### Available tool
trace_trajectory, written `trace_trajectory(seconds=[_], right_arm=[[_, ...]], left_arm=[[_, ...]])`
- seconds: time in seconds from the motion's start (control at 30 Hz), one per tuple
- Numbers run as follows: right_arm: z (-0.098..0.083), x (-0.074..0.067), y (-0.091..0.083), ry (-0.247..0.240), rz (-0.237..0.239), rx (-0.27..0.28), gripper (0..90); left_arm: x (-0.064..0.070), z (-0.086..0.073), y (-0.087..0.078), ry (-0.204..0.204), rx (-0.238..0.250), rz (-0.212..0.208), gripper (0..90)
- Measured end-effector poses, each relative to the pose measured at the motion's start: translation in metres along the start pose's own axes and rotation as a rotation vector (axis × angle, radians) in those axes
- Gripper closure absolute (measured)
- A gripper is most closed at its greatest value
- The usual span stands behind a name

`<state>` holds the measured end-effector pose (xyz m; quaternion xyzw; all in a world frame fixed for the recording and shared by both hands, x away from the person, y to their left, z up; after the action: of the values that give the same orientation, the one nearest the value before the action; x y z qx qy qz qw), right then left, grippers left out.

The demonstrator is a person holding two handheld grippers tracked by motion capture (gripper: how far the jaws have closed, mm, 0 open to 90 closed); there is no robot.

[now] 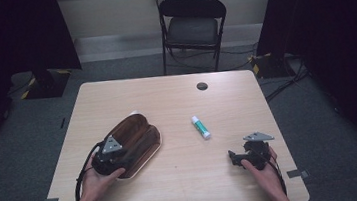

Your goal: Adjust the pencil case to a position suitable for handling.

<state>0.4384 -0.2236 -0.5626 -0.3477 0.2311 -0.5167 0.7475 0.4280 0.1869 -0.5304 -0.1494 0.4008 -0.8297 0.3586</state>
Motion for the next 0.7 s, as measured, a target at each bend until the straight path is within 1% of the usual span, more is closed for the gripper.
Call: trace_trajectory(seconds=[0.1,0.17,0.23,0.3,0.37,0.4,0.43,0.47,0.53,0.6,0.67,0.7], right_arm=[[0.000,0.000,0.000,0.000,0.000,0.000,7.4],[0.000,0.000,0.000,0.000,0.000,0.000,7.4],[0.000,0.000,0.000,0.000,0.000,0.000,7.4],[0.000,0.000,0.000,0.000,0.000,0.000,7.4],[0.000,0.000,0.000,0.000,0.000,0.000,7.4],[0.000,0.000,0.000,0.000,0.000,0.000,7.3],[0.000,0.000,0.000,0.000,0.000,0.000,7.4],[0.000,0.000,0.000,0.000,0.000,0.000,7.4],[0.000,0.000,0.000,0.000,0.000,0.000,7.4],[0.000,0.000,0.000,0.000,0.000,0.000,7.4],[0.000,0.000,0.000,0.000,0.000,0.000,7.4],[0.000,0.000,0.000,0.000,0.000,0.000,7.4]], left_arm=[[-0.001,0.000,0.001,0.017,0.000,0.014,65.4],[-0.002,0.000,0.000,0.024,-0.004,0.013,66.4],[-0.002,0.000,0.000,0.018,0.003,0.004,67.1],[-0.002,0.000,0.000,0.020,0.007,0.000,67.8],[-0.001,0.001,0.000,0.012,0.019,-0.019,68.2],[0.000,0.002,0.000,0.025,0.023,-0.020,68.2],[0.003,0.003,0.001,0.016,0.024,-0.035,68.3],[0.004,0.004,0.001,0.027,0.029,-0.037,68.2],[0.010,0.006,0.002,0.029,0.040,-0.066,68.3],[0.015,0.008,0.003,0.062,0.032,-0.070,68.3],[0.021,0.010,0.004,0.059,0.038,-0.096,68.2],[0.023,0.010,0.004,0.080,0.032,-0.095,68.3]])
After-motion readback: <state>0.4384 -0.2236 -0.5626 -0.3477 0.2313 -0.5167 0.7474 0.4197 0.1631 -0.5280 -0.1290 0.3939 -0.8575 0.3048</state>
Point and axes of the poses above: each handheld gripper's, and its own axes: y roughly forward along the jaws, z roughly out of its top, x roughly to its right, the point moved 9 cm from there along y, roughly forward along the jaws, and after that the axes turned 6 degrees about -x, right-handed, at the moved point
